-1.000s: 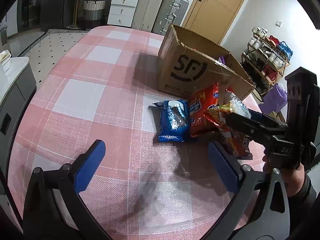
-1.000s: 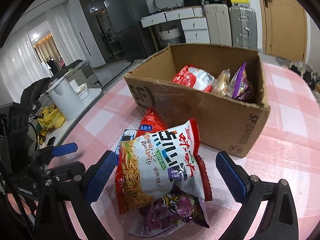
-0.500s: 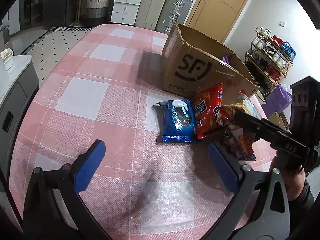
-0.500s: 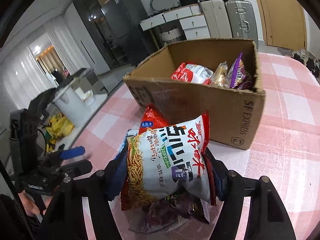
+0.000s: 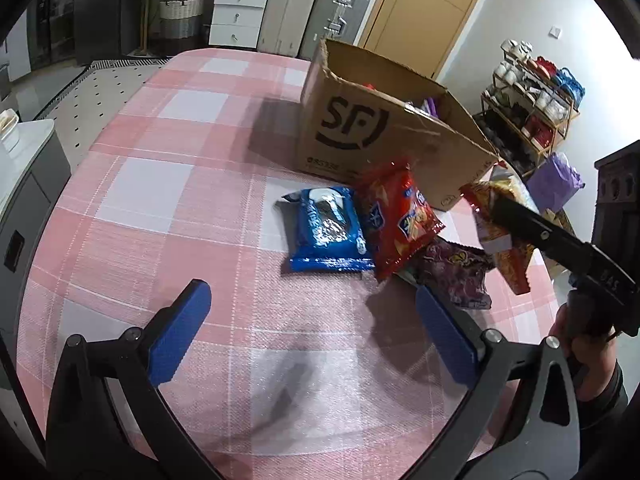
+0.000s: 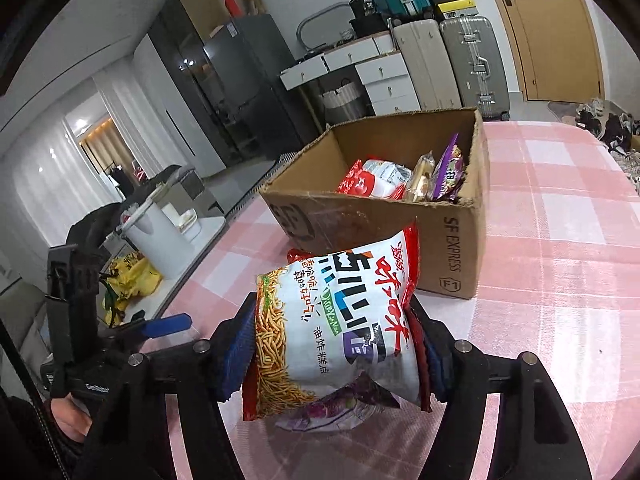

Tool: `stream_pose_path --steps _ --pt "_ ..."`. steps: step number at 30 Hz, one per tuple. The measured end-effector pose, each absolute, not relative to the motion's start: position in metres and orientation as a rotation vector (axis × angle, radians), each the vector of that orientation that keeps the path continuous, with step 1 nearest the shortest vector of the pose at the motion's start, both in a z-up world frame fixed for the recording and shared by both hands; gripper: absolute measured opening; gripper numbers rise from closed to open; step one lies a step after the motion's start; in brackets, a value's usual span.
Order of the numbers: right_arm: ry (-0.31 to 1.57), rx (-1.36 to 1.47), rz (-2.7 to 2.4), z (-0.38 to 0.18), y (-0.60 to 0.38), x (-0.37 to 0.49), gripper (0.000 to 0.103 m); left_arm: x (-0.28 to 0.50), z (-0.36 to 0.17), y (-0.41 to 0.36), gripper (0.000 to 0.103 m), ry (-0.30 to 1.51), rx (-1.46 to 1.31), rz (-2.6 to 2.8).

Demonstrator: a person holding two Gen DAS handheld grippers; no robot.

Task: Organize snacks
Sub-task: 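Grasp the blue Oreo pack with the left gripper while the right holds the noodle bag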

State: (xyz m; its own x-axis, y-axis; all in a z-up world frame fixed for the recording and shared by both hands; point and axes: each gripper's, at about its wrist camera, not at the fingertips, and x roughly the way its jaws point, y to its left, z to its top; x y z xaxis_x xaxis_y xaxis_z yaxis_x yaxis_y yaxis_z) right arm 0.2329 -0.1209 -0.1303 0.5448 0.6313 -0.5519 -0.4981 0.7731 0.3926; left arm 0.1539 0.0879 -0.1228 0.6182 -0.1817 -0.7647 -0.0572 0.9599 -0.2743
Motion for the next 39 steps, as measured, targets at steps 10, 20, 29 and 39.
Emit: stream_pose_path --steps 10,20,29,39 --pt "0.714 0.214 0.652 -0.129 -0.145 0.211 0.070 0.175 -0.124 0.084 0.102 0.944 -0.222 0.000" --pt "0.725 0.264 0.616 -0.141 -0.160 0.207 0.070 0.208 -0.131 0.075 0.102 0.978 -0.165 0.038" --pt "0.704 0.296 0.606 -0.140 -0.175 0.201 0.070 0.237 -0.146 0.070 0.102 1.025 -0.141 0.062" --pt "0.684 0.326 0.597 -0.134 -0.189 0.199 0.070 0.258 -0.159 0.065 0.102 1.064 -0.087 0.126"
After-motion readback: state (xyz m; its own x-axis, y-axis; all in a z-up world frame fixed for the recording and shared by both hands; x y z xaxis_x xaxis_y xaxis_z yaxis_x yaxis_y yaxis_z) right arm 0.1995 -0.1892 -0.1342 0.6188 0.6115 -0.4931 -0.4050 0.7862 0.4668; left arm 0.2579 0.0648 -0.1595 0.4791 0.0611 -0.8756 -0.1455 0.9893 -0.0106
